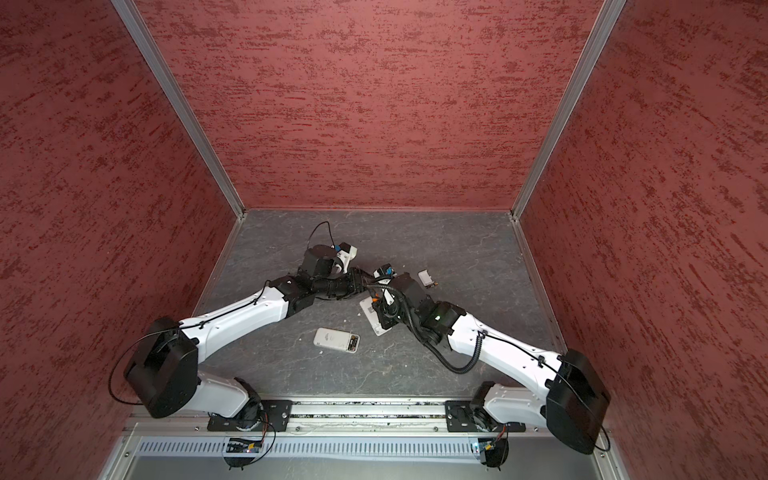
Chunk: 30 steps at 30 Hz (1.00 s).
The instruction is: Unload the batteries from the remote control
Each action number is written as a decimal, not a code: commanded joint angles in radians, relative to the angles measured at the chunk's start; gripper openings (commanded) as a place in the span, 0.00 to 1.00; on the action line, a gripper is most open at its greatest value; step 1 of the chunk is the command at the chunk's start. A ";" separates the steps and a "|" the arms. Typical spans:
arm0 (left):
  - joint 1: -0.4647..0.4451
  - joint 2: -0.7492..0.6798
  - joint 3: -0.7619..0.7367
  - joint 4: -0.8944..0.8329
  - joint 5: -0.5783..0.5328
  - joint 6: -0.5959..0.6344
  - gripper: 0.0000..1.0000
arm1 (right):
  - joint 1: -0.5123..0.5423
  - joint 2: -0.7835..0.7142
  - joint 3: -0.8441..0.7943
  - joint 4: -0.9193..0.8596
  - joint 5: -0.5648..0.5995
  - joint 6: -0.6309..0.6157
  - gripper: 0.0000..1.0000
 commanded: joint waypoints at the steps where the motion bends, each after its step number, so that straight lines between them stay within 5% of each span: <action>1: -0.006 0.008 0.013 0.026 0.000 0.005 0.24 | 0.009 -0.001 0.022 0.037 0.001 -0.008 0.00; 13: 0.011 0.020 -0.033 0.077 -0.009 -0.018 0.00 | 0.006 0.005 0.007 0.116 0.064 0.053 0.01; 20: 0.068 0.018 -0.065 0.188 0.045 -0.083 0.00 | 0.007 -0.033 -0.046 0.232 0.104 0.114 0.37; 30: 0.134 -0.011 -0.123 0.342 0.110 -0.208 0.00 | 0.007 -0.049 -0.160 0.513 0.112 0.239 0.46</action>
